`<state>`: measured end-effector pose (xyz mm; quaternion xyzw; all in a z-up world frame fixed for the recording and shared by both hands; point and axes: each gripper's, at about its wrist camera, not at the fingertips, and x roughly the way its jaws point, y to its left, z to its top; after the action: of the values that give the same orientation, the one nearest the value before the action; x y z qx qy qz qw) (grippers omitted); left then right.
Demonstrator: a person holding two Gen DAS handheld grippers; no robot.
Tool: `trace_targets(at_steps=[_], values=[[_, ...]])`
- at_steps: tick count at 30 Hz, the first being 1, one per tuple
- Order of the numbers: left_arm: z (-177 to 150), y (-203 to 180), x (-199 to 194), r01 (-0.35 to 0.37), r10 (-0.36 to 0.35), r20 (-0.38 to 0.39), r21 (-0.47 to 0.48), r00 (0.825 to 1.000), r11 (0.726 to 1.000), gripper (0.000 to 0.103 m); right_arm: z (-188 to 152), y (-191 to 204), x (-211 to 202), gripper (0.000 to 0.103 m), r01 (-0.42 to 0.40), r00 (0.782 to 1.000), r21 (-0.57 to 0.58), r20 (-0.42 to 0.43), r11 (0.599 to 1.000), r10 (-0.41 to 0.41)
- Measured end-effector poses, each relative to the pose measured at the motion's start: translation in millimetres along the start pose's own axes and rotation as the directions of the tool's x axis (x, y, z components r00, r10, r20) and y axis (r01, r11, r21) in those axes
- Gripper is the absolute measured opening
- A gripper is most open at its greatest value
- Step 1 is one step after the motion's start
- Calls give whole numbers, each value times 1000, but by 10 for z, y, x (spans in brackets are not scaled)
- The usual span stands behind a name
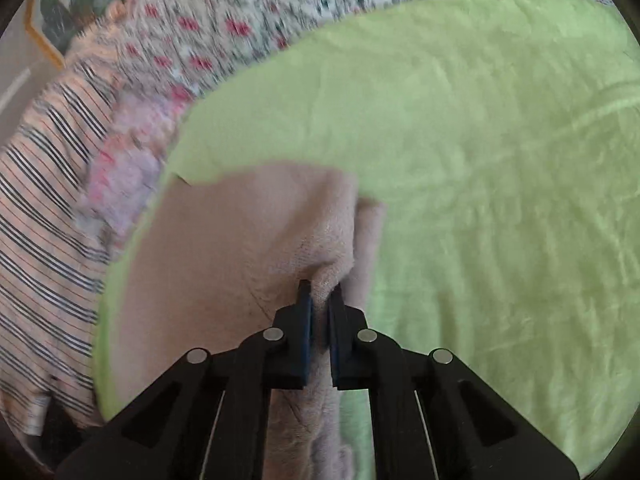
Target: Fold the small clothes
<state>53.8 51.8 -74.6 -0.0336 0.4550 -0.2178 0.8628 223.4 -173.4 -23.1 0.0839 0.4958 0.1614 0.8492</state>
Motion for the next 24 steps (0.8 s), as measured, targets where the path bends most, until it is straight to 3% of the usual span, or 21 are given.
trace_targets(at_steps=[3, 5, 10, 15, 18, 24], values=[[-29, 3, -72, 23, -23, -7, -3, 1000, 1000, 21, -46, -44, -218, 18, 5, 1000, 33, 31, 999, -6], [-32, 22, -122, 38, -37, -10, 1, 999, 999, 25, -121, 51, -481, 18, 37, 997, 5, 74, 999, -37], [-53, 5, -265, 35, -35, 9, 2, 999, 999, 25, -471, 458, -897, 18, -67, 991, -118, 107, 991, 80], [52, 15, -548, 9, -7, 112, -16, 994, 1000, 28, -800, 375, -752, 18, -45, 998, -99, 35, 994, 48], [61, 214, -470, -38, 43, 93, -56, 995, 998, 28, -941, 197, -559, 16, 58, 998, -85, -12, 995, -60], [-69, 343, -325, -20, 25, 61, -81, 998, 997, 26, -994, 71, -539, 14, 32, 999, -49, 5, 998, -32]])
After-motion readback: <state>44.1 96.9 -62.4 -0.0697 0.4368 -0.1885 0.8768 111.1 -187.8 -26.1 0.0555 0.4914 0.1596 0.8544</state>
